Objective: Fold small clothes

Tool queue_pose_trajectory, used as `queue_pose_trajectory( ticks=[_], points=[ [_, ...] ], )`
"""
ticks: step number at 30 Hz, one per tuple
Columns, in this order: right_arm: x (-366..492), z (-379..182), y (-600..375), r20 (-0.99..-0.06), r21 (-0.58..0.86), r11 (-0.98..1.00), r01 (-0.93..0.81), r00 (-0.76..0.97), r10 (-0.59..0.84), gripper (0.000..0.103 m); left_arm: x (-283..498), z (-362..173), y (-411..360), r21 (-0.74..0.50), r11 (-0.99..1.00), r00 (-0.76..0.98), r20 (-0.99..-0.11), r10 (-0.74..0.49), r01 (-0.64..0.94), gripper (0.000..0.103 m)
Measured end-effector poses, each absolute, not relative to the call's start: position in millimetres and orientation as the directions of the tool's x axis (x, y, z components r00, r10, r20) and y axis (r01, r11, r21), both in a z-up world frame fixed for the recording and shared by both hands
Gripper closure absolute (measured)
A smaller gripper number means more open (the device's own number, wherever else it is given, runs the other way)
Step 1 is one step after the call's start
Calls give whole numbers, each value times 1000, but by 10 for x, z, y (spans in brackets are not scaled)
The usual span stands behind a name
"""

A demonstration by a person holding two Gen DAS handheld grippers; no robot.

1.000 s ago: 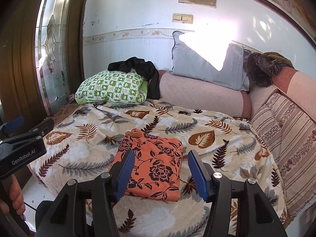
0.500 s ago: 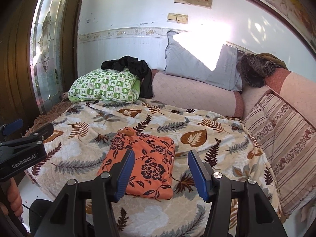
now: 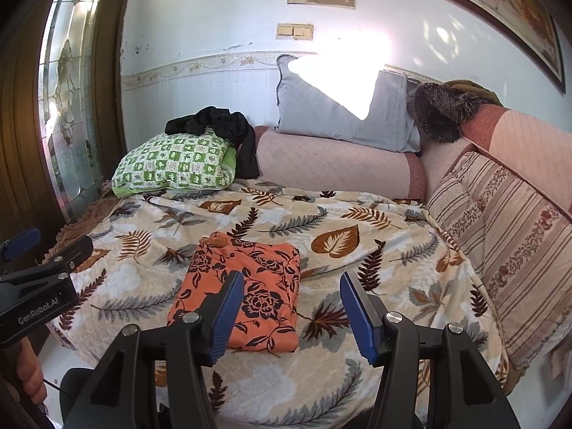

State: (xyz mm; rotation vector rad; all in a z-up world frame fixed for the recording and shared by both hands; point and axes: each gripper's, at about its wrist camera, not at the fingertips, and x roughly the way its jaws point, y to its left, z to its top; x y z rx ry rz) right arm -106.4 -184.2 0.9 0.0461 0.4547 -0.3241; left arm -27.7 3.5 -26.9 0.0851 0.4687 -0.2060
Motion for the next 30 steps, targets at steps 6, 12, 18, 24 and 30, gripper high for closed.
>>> queue_pose_trajectory(
  ticks=[6, 12, 18, 24, 30],
  points=[
    [-1162, 80, -1775, -430, -12, 952, 305, 858, -281, 43, -399, -179, 36, 34, 974, 879, -438, -188, 225, 7],
    [-1209, 105, -1743, -436, 25, 956, 291, 864, -252, 43, -461, -150, 47, 24, 972, 880, -431, -202, 235, 7],
    [-1200, 99, -1701, -437, 25, 957, 288, 864, -248, 43, -423, -162, 57, 18, 970, 875, -435, -211, 243, 7],
    [-1094, 65, -1679, -454, 16, 963, 270, 860, -233, 43, -361, -178, 98, 2, 972, 872, -443, -208, 233, 7],
    [-967, 37, -1651, -468, 18, 967, 253, 857, -216, 43, -281, -199, 161, -10, 976, 870, -451, -199, 218, 7]
  ],
)
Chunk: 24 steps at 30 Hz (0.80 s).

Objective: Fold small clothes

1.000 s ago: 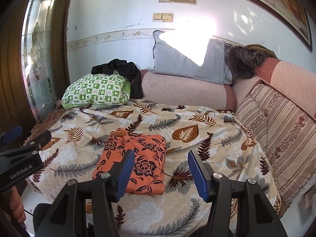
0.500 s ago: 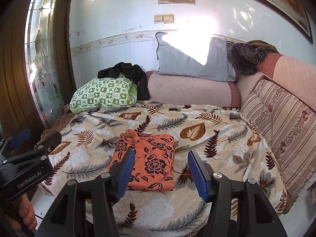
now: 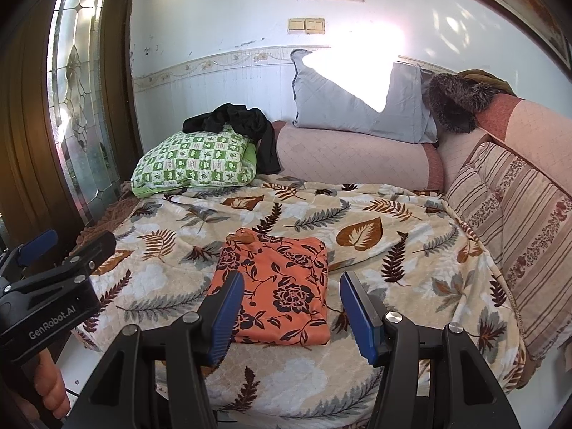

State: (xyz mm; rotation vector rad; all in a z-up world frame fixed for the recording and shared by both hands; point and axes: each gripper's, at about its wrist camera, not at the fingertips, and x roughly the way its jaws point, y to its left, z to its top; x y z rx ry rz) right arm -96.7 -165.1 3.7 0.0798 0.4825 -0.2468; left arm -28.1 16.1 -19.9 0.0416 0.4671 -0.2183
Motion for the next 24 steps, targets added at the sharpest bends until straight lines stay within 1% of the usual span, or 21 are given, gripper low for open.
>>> queue_pose_trajectory(
  ticks=[11, 24],
  points=[
    [-792, -63, -1624, -498, 0, 968, 253, 839, -219, 43, -52, -284, 244, -18, 983, 869, -466, -168, 180, 7],
    [-591, -159, -1730, -537, -4, 955, 295, 806, -251, 43, 213, -365, 136, -27, 976, 843, -499, -199, 215, 7]
  ],
)
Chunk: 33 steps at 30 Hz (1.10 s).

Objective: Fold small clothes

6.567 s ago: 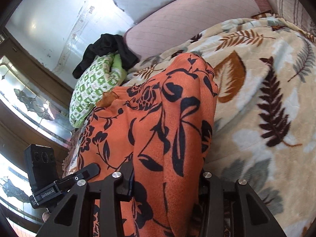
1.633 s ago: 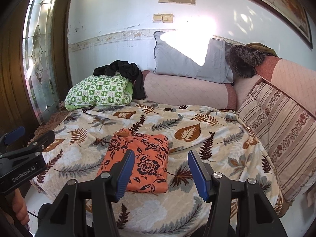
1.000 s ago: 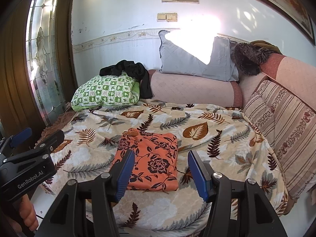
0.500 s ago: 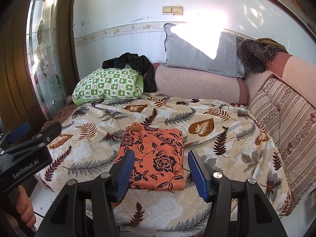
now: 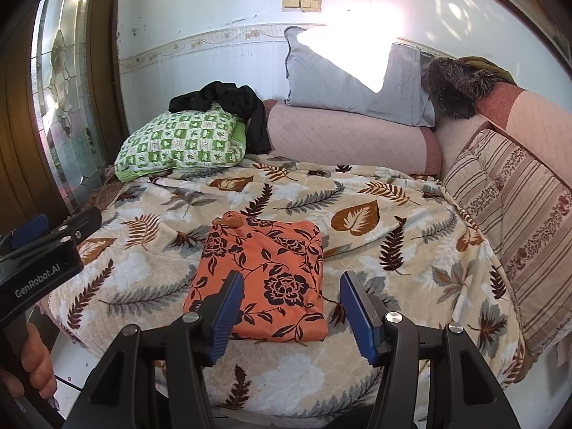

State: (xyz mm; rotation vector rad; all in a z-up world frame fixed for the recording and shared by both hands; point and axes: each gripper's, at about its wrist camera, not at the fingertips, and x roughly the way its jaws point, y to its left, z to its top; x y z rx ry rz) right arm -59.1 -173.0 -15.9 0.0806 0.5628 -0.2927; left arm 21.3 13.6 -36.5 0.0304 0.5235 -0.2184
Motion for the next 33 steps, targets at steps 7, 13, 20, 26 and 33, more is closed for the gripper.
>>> queue_pose_trajectory(
  ticks=[7, 13, 20, 26, 33],
  points=[
    [-424, -157, -1626, -540, -15, 963, 268, 809, -233, 43, 281, -390, 210, -19, 980, 841, -510, -180, 198, 7],
    [-300, -168, -1529, -546, -15, 971, 237, 812, -206, 43, 327, -401, 338, -22, 988, 844, -516, -145, 156, 7],
    [-343, -156, -1425, -542, -18, 973, 229, 816, -201, 43, 248, -381, 414, -26, 986, 843, -516, -152, 162, 7],
    [-457, -22, -1344, -513, -28, 973, 231, 831, -212, 43, 122, -277, 486, -39, 984, 852, -495, -172, 177, 7],
    [-548, 71, -1263, -491, -45, 973, 225, 843, -218, 43, 18, -196, 532, -45, 982, 863, -472, -181, 181, 7]
  ],
)
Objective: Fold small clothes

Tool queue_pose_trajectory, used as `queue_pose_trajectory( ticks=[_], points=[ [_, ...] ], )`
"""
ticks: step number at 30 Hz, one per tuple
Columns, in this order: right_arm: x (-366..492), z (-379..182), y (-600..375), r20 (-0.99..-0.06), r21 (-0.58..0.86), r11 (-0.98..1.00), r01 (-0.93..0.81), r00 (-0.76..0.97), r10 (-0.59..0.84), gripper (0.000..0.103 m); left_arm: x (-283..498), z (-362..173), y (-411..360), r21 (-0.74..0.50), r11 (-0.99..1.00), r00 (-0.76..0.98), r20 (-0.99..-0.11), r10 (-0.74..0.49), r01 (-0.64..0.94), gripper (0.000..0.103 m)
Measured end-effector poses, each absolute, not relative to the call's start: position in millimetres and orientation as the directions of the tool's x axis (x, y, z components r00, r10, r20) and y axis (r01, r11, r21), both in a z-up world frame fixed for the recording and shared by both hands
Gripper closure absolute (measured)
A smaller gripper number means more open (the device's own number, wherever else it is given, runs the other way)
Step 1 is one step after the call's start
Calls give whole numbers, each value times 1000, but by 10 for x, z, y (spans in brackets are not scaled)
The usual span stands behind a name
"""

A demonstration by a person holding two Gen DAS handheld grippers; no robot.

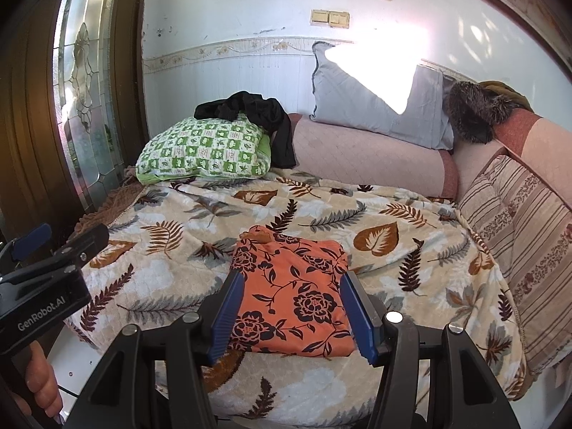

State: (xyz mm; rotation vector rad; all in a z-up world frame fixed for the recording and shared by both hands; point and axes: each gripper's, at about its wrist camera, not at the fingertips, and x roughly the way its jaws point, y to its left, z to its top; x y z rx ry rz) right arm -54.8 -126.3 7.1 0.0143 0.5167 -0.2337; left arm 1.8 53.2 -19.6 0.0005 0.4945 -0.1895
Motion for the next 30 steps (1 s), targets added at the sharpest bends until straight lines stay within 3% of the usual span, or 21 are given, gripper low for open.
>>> queue_pose_trajectory(
  ticks=[30],
  points=[
    [-121, -105, -1420, -514, -12, 986, 164, 845, -146, 43, 463, -339, 503, -34, 993, 845, -524, -112, 111, 7]
  ],
)
